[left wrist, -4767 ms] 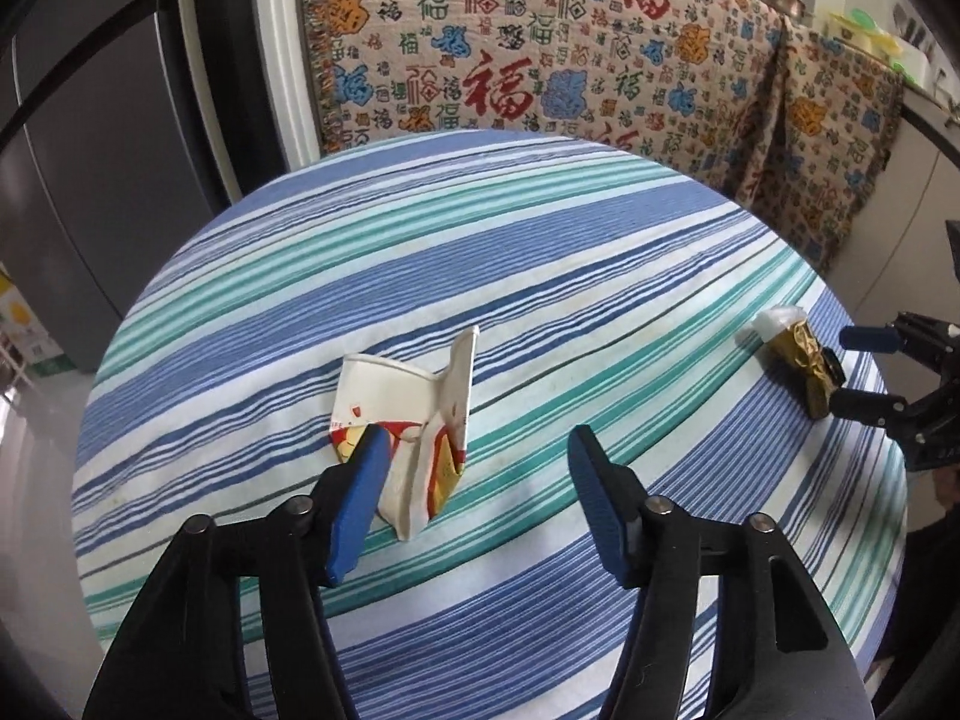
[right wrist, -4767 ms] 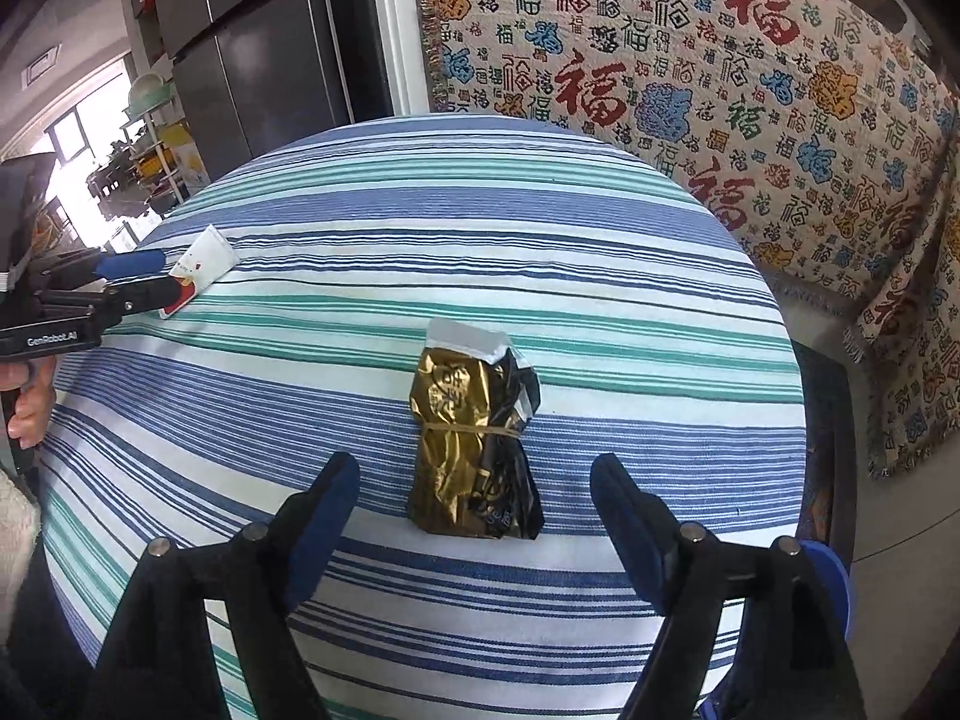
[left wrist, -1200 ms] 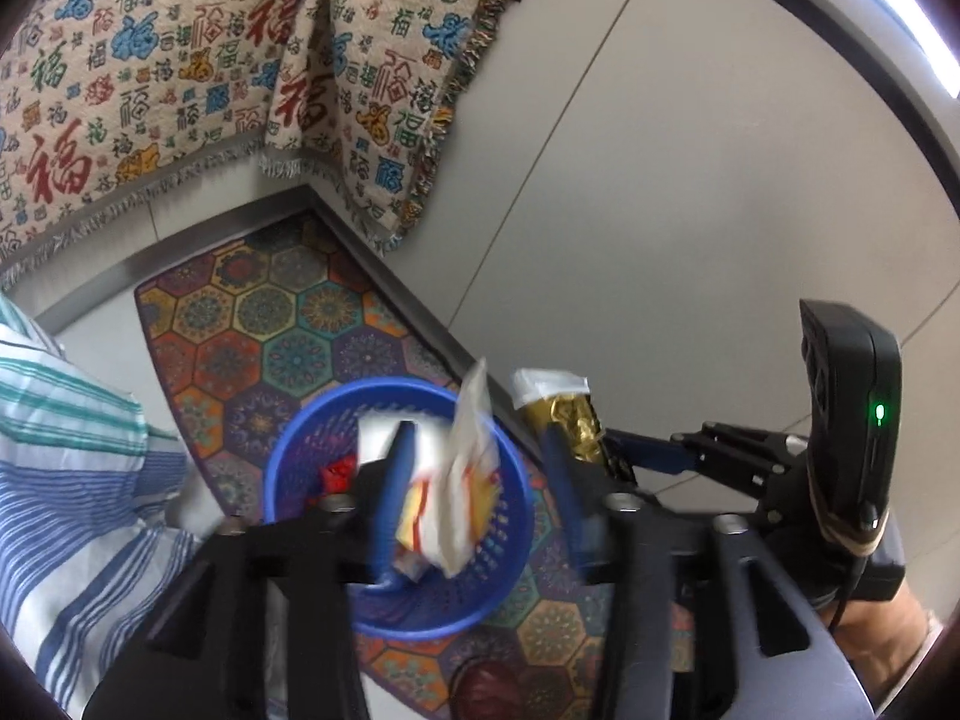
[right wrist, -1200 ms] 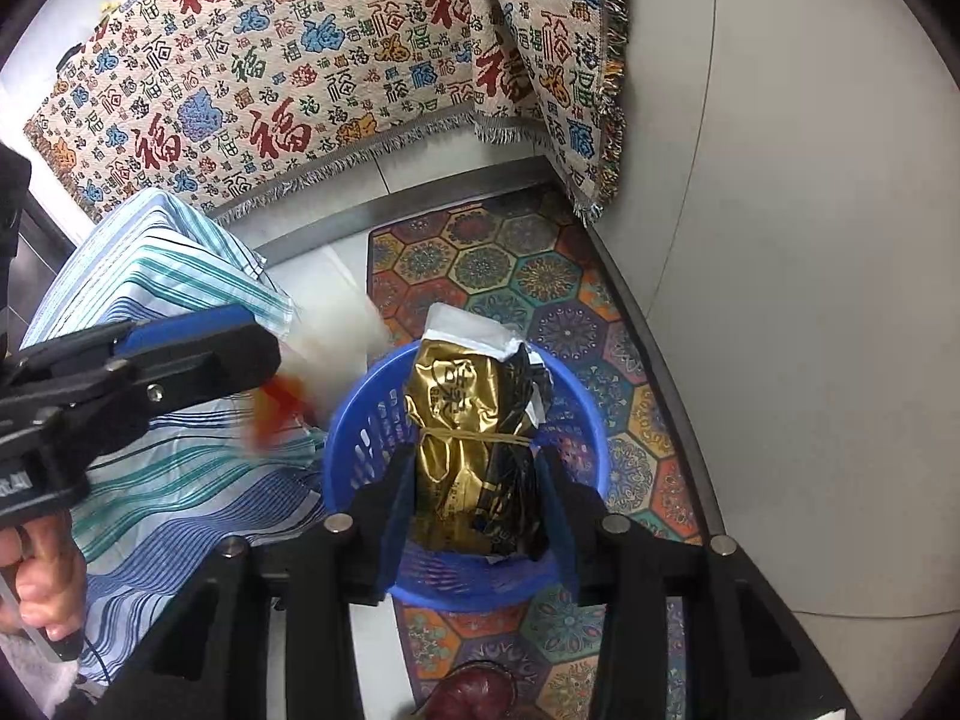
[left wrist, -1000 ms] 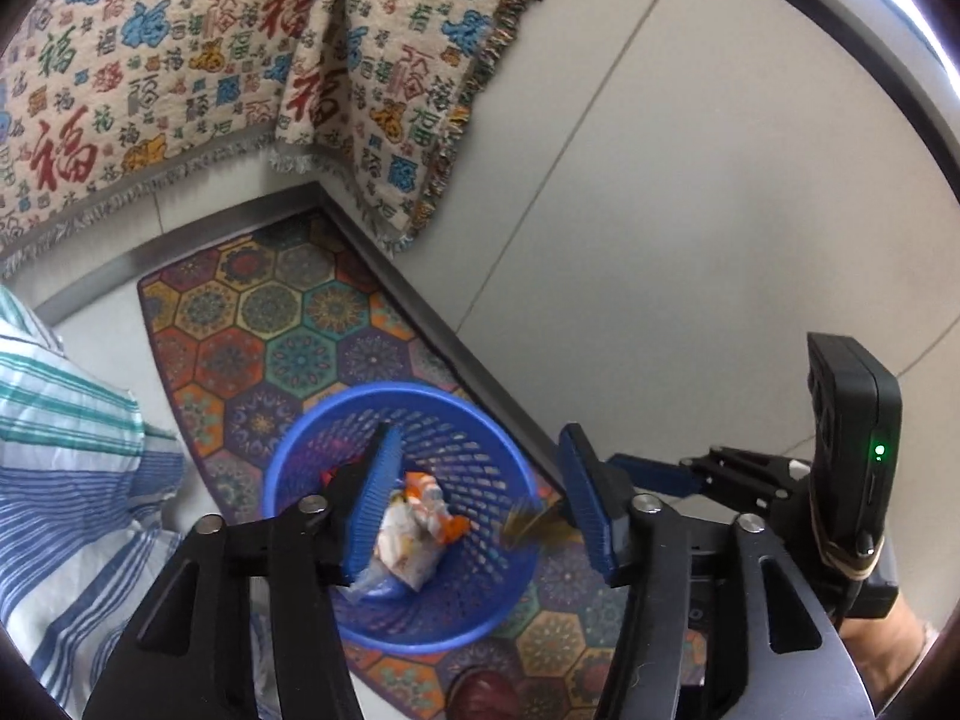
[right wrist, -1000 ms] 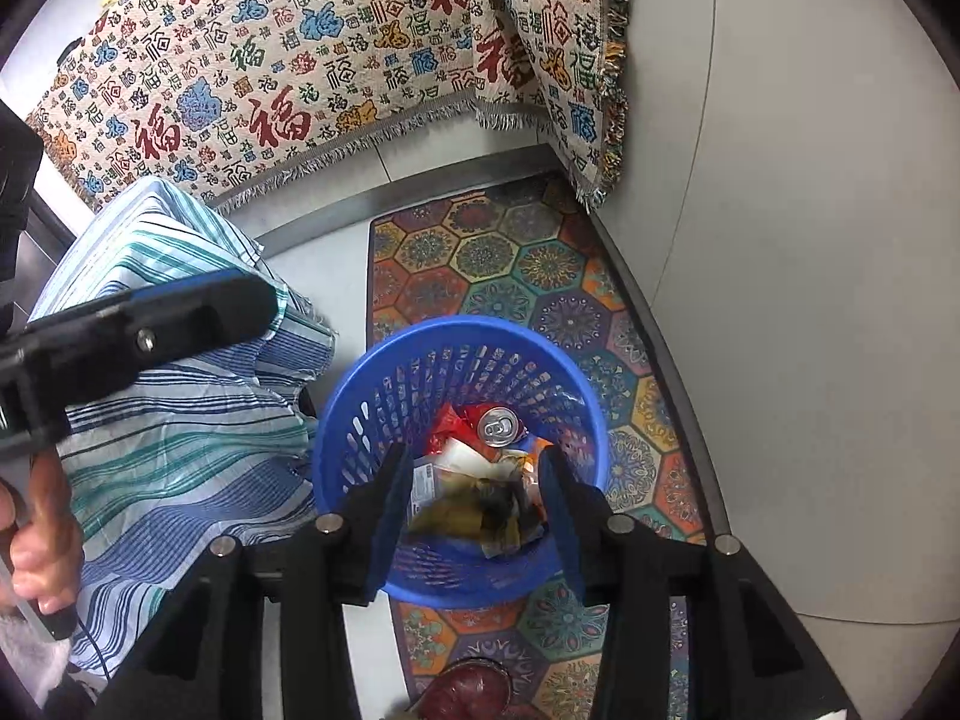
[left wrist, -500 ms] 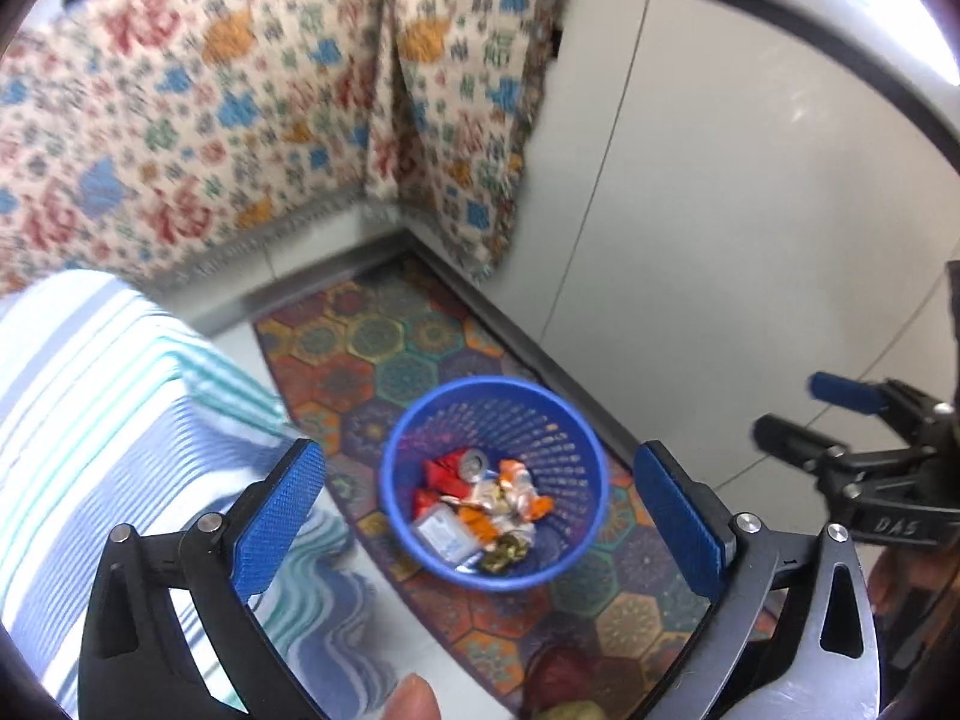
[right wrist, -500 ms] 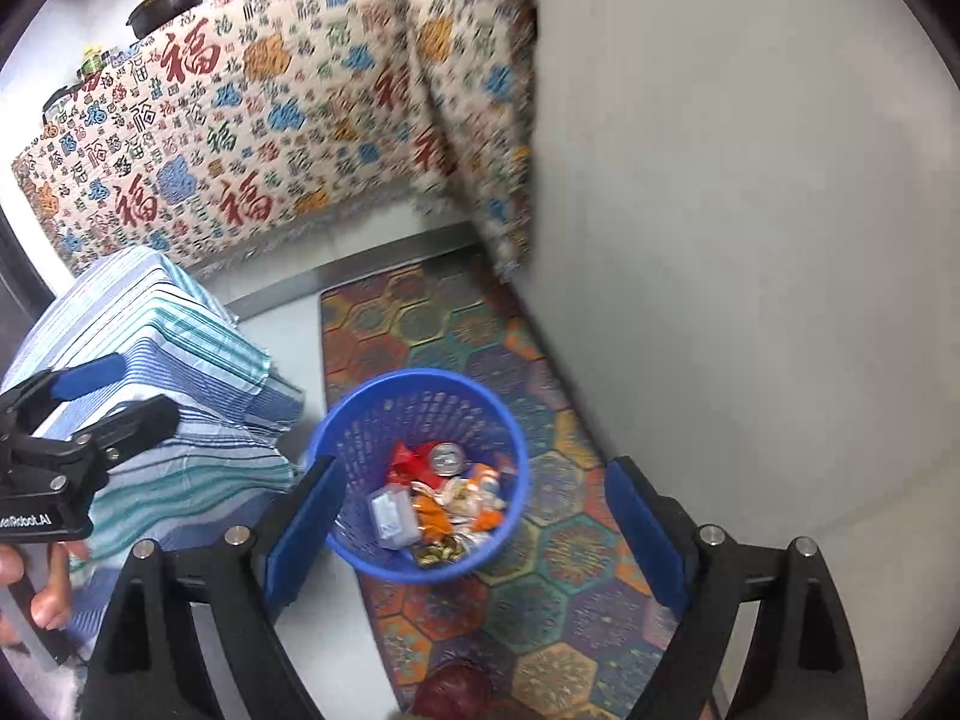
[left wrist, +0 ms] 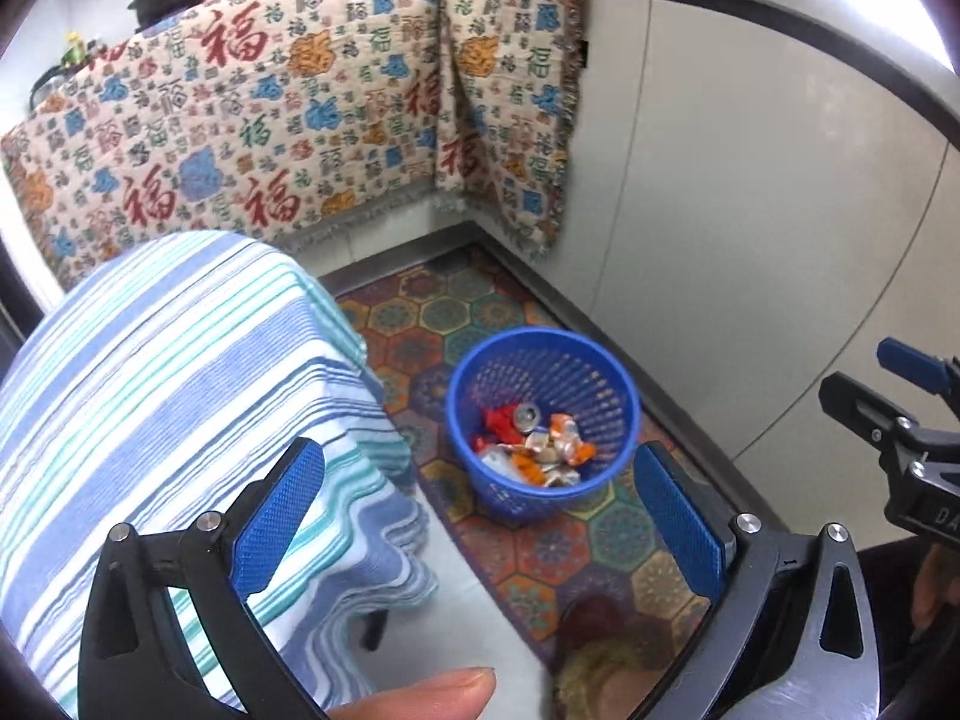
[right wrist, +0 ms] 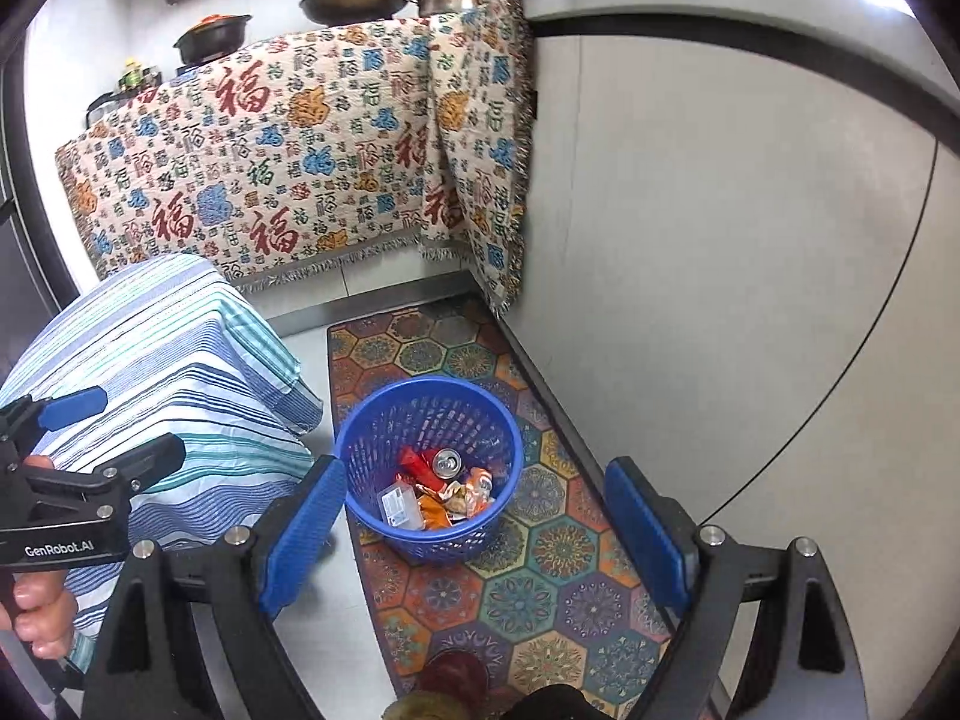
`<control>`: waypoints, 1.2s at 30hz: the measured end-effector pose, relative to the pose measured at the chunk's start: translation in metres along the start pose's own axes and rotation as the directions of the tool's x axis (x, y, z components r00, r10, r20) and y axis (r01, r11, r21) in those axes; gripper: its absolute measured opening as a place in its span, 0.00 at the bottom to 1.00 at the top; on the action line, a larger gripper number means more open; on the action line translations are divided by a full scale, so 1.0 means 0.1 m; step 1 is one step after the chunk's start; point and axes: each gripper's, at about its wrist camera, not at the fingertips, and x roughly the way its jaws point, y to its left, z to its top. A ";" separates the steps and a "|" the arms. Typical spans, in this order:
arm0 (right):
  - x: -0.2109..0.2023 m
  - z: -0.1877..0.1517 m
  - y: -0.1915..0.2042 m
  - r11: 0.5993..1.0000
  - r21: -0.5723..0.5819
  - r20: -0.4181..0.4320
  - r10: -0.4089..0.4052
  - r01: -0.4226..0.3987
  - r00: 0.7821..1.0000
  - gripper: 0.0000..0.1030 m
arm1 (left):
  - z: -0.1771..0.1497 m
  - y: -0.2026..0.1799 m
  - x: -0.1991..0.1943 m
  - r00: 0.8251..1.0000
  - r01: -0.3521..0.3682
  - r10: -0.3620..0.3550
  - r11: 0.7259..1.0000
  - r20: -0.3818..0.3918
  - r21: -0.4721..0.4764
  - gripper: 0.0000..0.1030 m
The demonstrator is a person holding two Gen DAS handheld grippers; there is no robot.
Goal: Collect trash
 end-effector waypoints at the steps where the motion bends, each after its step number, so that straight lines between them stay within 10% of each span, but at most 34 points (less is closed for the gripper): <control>1: -0.01 0.00 0.03 1.000 -0.003 0.000 0.007 -0.007 1.000 0.87 | 0.01 0.01 0.00 1.000 0.000 0.000 1.000 -0.005 -0.003 1.00; 36: 0.05 -0.01 0.15 1.000 -0.009 -0.041 0.025 -0.026 0.999 0.87 | 0.04 -0.04 -0.13 1.000 0.012 -0.012 1.000 0.010 0.029 1.00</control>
